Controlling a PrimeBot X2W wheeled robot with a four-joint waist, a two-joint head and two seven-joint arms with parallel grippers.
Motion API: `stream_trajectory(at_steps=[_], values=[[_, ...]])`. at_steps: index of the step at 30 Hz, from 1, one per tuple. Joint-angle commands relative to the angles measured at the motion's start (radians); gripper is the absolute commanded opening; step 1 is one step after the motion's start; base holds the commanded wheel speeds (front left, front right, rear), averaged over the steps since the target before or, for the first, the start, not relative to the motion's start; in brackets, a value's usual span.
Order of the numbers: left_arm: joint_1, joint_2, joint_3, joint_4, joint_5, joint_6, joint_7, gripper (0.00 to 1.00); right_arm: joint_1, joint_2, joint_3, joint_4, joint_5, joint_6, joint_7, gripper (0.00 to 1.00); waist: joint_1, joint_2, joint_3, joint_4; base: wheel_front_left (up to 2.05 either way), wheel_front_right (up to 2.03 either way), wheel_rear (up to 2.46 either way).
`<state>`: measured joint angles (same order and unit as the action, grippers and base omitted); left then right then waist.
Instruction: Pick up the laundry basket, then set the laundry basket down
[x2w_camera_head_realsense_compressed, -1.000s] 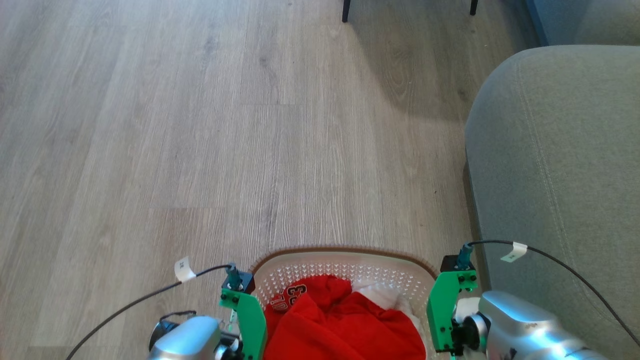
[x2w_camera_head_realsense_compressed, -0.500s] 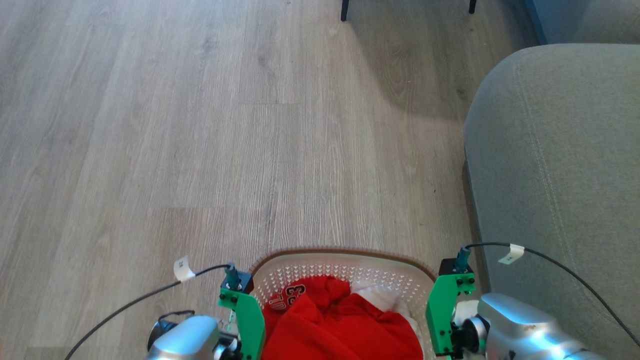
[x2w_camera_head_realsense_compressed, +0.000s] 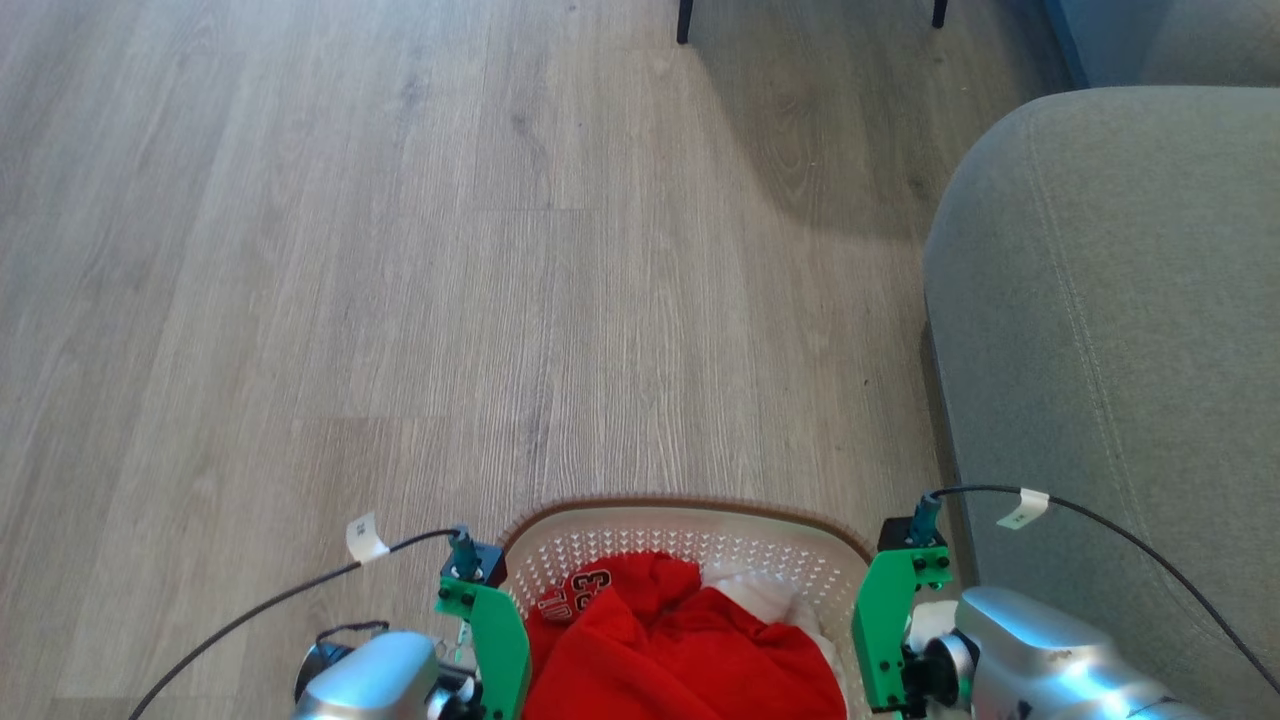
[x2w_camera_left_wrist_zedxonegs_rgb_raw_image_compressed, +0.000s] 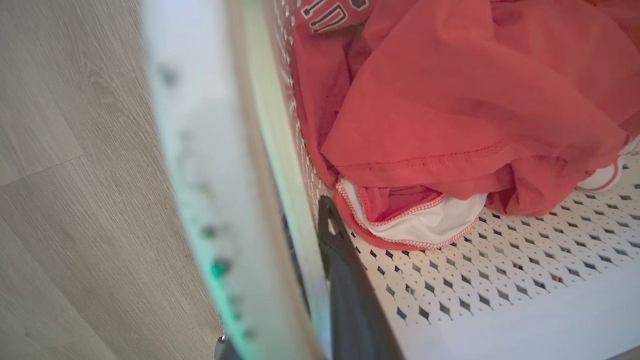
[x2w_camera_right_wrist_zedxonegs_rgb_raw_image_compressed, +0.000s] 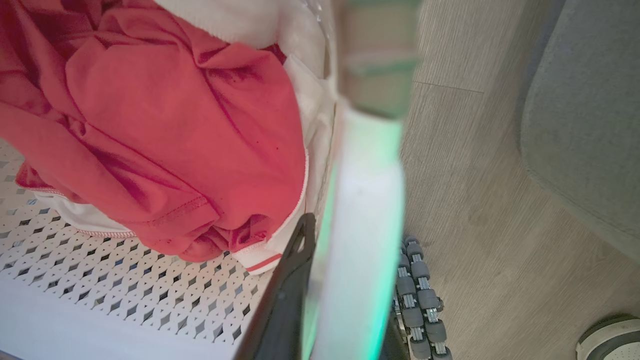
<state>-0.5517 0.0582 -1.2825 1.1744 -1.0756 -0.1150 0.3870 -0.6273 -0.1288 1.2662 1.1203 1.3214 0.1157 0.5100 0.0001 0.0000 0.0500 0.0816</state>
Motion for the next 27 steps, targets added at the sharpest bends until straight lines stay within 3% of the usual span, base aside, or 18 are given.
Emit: stream_trajectory(at_steps=[1, 27], values=[[-0.038, -0.008, 0.003, -0.031, -0.002, -0.016, -0.003, 0.0, -0.017, 0.028, 0.007, -0.033, 0.002, 0.015, -0.01, 0.0, -0.0001, 0.0, 0.0, 0.0, 0.0, 0.0, 0.0], [-0.022, -0.008, 0.003, -0.029, -0.009, -0.016, 0.007, 0.0, -0.006, 0.026, 0.011, -0.035, 0.004, 0.015, -0.007, 0.0, -0.0001, 0.0, -0.019, -0.001, 0.0, 0.0, 0.0]])
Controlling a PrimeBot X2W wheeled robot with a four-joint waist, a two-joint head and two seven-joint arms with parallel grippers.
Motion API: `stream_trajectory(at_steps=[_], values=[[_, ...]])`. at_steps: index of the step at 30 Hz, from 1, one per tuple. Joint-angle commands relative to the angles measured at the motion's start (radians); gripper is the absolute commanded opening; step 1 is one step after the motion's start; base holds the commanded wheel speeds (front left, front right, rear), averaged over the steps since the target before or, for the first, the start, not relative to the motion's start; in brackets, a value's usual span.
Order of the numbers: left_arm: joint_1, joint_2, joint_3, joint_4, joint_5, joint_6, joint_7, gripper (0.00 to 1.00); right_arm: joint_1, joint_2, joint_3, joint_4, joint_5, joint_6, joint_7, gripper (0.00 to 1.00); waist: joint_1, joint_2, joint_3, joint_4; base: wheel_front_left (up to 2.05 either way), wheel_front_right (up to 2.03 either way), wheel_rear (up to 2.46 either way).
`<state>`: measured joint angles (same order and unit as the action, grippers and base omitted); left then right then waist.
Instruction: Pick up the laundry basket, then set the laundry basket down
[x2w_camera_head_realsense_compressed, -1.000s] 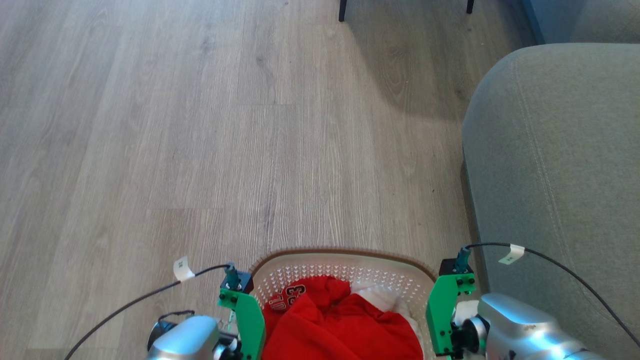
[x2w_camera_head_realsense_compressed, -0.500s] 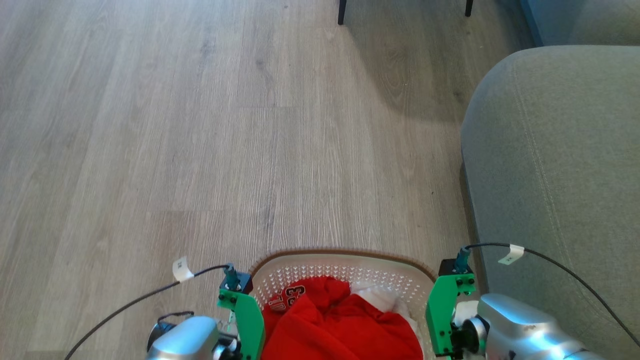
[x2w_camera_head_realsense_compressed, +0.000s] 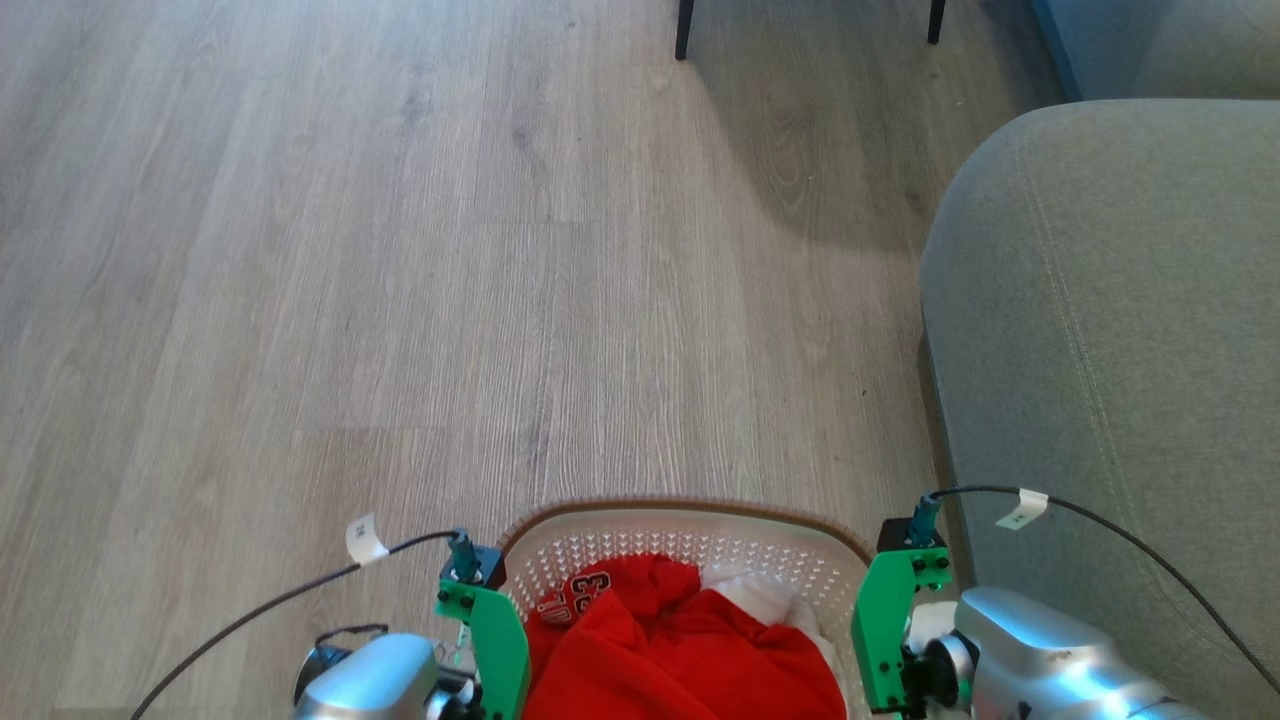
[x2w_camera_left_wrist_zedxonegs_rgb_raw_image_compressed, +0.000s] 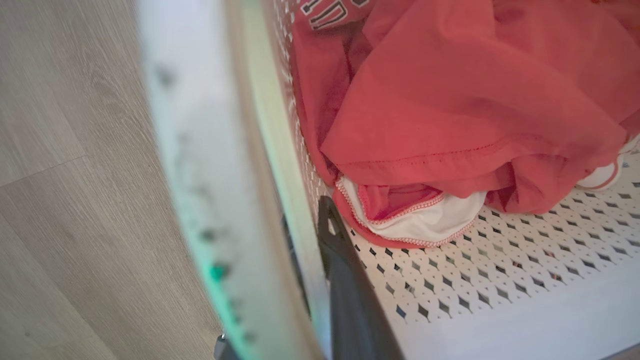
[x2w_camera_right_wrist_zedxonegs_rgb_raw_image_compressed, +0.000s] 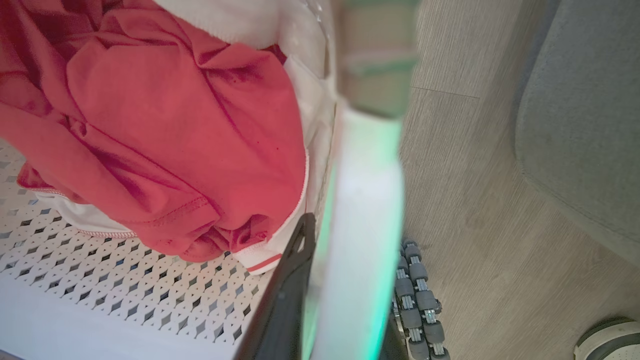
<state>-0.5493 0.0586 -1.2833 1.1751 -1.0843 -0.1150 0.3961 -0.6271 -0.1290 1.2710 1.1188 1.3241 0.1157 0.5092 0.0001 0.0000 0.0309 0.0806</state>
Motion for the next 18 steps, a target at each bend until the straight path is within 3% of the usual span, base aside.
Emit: stream_trajectory(at_steps=[1, 18], values=[[-0.023, -0.008, 0.003, -0.03, -0.001, -0.016, -0.002, 0.0, -0.006, 0.026, 0.006, -0.033, 0.001, 0.015, -0.006, 0.0, -0.0001, 0.0, -0.001, 0.0, 0.0, 0.0, 0.0], [-0.022, -0.008, 0.003, -0.033, -0.002, -0.016, 0.0, 0.0, -0.006, 0.022, 0.008, -0.035, 0.002, 0.015, -0.006, 0.0, -0.0001, 0.0, 0.0, 0.003, 0.0, 0.0, 0.0]])
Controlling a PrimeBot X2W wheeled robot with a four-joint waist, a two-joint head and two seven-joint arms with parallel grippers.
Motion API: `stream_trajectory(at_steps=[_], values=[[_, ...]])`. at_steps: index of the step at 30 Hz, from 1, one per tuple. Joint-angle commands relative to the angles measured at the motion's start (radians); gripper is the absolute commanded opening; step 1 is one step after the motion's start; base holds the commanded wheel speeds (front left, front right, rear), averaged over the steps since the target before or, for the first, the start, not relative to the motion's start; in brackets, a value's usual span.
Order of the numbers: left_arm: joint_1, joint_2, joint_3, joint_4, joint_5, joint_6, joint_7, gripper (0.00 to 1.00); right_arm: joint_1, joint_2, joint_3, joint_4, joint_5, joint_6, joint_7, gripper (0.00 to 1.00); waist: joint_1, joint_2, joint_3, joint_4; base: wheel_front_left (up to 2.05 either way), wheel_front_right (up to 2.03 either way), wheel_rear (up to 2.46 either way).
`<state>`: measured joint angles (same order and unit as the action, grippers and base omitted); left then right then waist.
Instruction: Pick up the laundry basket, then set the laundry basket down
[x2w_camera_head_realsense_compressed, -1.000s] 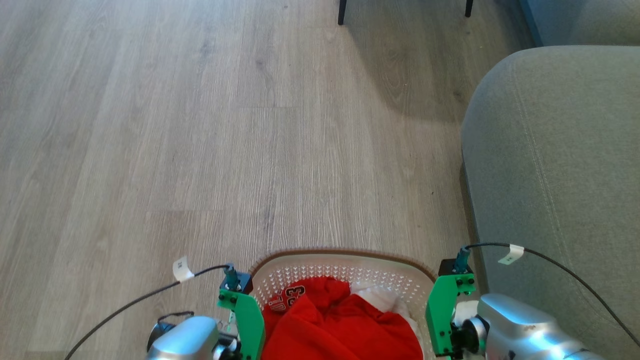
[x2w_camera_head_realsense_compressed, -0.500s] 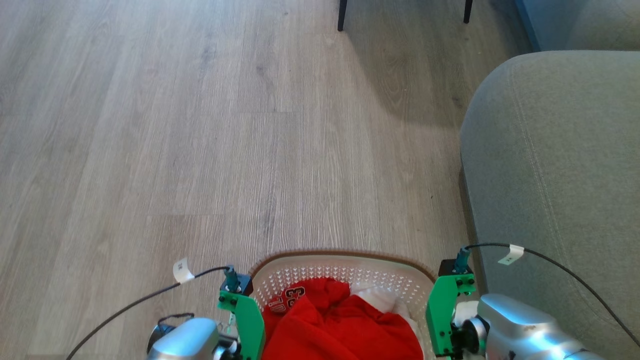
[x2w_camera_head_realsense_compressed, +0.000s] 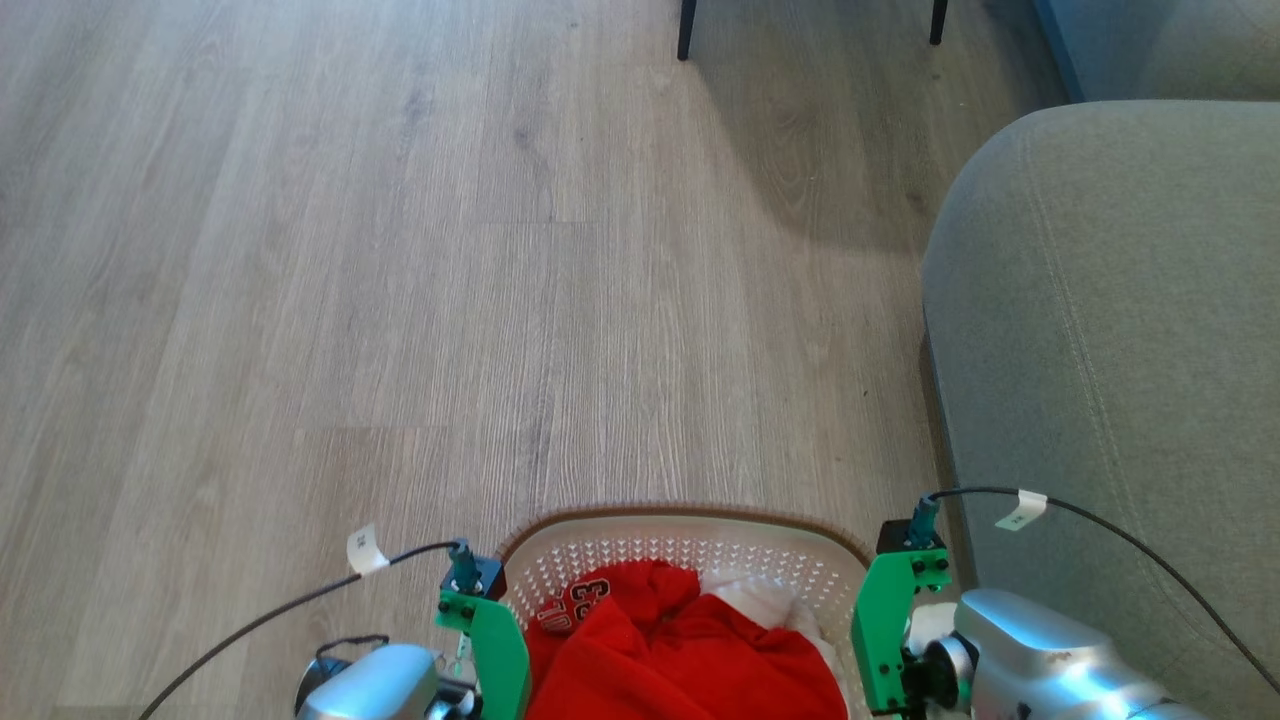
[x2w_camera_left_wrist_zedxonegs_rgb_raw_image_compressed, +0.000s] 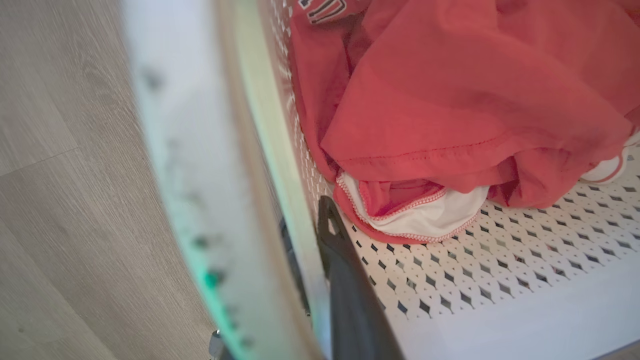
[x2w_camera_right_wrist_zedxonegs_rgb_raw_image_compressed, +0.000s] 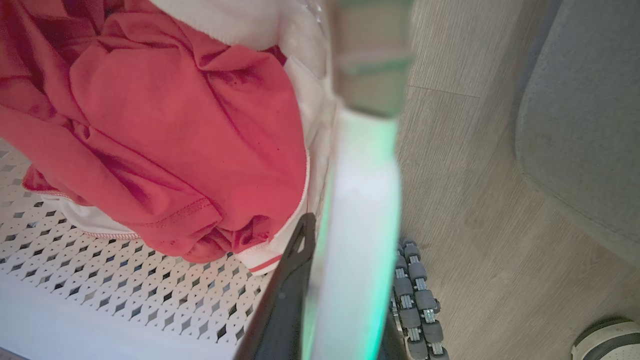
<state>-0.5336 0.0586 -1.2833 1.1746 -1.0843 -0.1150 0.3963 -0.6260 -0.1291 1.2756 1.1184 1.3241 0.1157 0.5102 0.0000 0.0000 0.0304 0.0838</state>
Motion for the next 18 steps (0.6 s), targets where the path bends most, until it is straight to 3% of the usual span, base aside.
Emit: stream_trajectory(at_steps=[1, 18], values=[[-0.038, -0.008, 0.003, -0.032, -0.002, -0.016, 0.0, 0.0, -0.007, 0.022, 0.003, -0.035, 0.003, 0.015, -0.007, 0.0, 0.0, 0.0, 0.001, 0.0, 0.0, 0.0, 0.0], [-0.039, -0.008, 0.003, -0.032, -0.004, -0.016, -0.003, 0.0, -0.011, 0.018, 0.004, -0.036, 0.005, 0.015, -0.008, 0.0, 0.0, 0.0, 0.009, 0.003, 0.0, 0.0, 0.0]])
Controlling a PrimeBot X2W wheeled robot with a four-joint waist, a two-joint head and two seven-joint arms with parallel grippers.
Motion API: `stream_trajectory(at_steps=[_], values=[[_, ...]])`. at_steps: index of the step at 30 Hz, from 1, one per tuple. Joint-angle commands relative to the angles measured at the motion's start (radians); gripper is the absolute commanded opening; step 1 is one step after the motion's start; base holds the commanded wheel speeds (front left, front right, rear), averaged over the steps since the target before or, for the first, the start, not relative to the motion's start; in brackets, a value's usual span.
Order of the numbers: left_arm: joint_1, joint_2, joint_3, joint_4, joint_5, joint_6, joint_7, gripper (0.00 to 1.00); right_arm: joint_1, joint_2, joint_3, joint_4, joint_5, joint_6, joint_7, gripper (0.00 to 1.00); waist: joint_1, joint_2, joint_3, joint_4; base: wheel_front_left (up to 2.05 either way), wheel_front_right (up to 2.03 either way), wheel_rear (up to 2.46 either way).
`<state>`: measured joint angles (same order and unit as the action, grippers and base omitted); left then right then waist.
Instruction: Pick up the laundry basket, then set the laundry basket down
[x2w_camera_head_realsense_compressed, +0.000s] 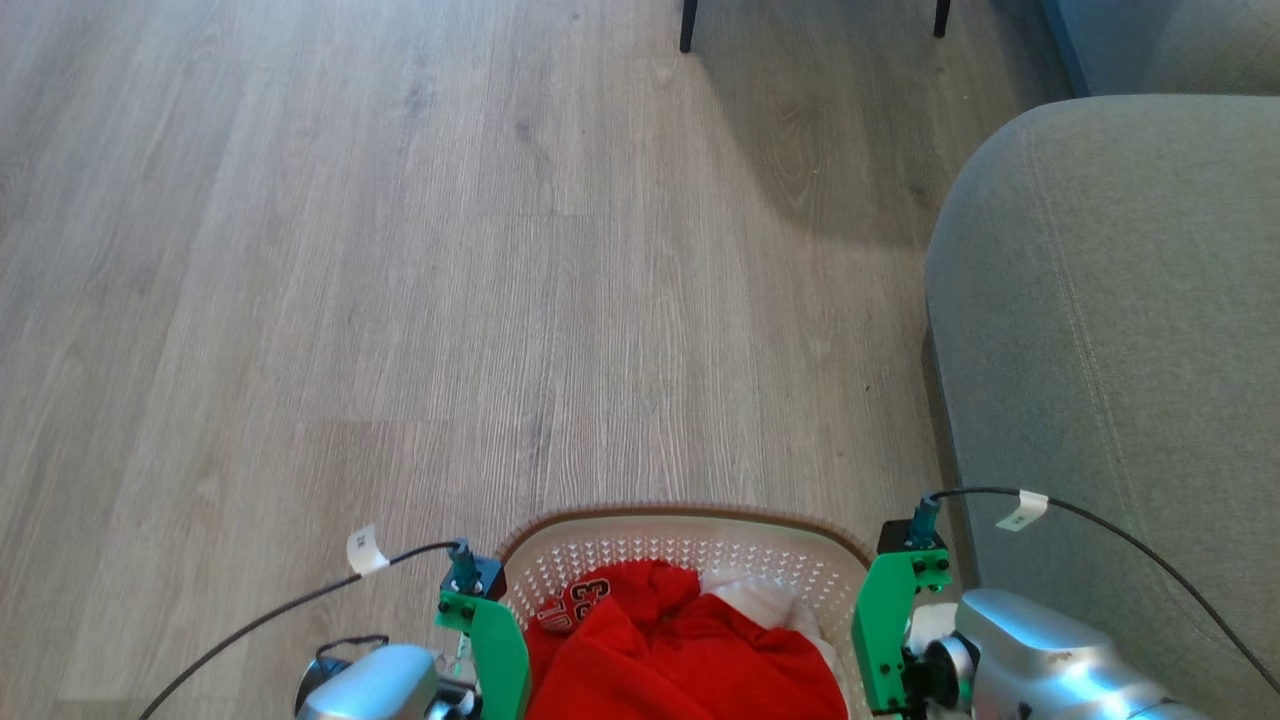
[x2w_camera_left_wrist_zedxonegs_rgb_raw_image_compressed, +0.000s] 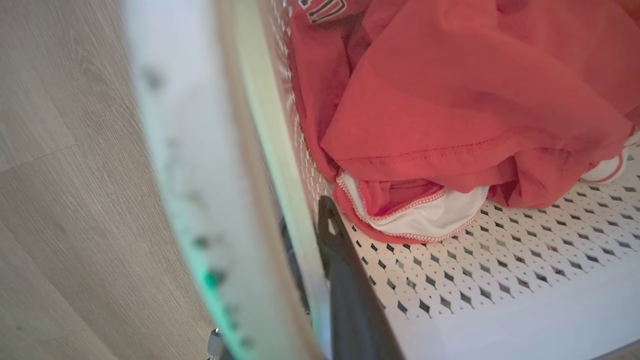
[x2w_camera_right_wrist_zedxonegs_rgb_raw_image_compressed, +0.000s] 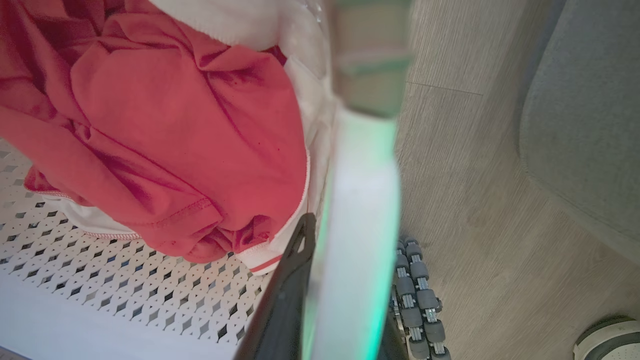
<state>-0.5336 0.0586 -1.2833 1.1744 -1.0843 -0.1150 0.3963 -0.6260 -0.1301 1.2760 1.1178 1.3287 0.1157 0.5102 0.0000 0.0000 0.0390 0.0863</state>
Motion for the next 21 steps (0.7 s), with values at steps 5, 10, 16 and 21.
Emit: stream_trajectory(at_steps=[5, 10, 16, 21], values=[[-0.044, -0.008, 0.003, -0.032, -0.004, -0.016, -0.008, 0.0, -0.013, 0.017, 0.003, -0.037, 0.0, 0.015, -0.011, 0.0, 0.0, 0.0, 0.011, 0.002, 0.0, 0.0, 0.0], [-0.055, -0.008, 0.003, -0.034, -0.001, -0.016, -0.018, 0.0, -0.025, 0.01, 0.004, -0.045, -0.004, 0.015, -0.034, 0.0, 0.0, 0.0, 0.038, 0.003, 0.0, 0.0, 0.0], [-0.078, -0.008, 0.003, -0.04, 0.008, -0.006, -0.048, 0.0, -0.051, -0.01, 0.004, -0.067, -0.013, 0.015, -0.079, 0.0, 0.0, 0.0, 0.1, 0.006, 0.0, 0.0, 0.0], [-0.108, -0.008, 0.003, -0.059, 0.009, 0.018, -0.08, 0.0, -0.08, -0.033, 0.004, -0.091, -0.02, 0.015, -0.125, 0.0, 0.0, 0.0, 0.179, 0.01, 0.0, 0.0, 0.0]])
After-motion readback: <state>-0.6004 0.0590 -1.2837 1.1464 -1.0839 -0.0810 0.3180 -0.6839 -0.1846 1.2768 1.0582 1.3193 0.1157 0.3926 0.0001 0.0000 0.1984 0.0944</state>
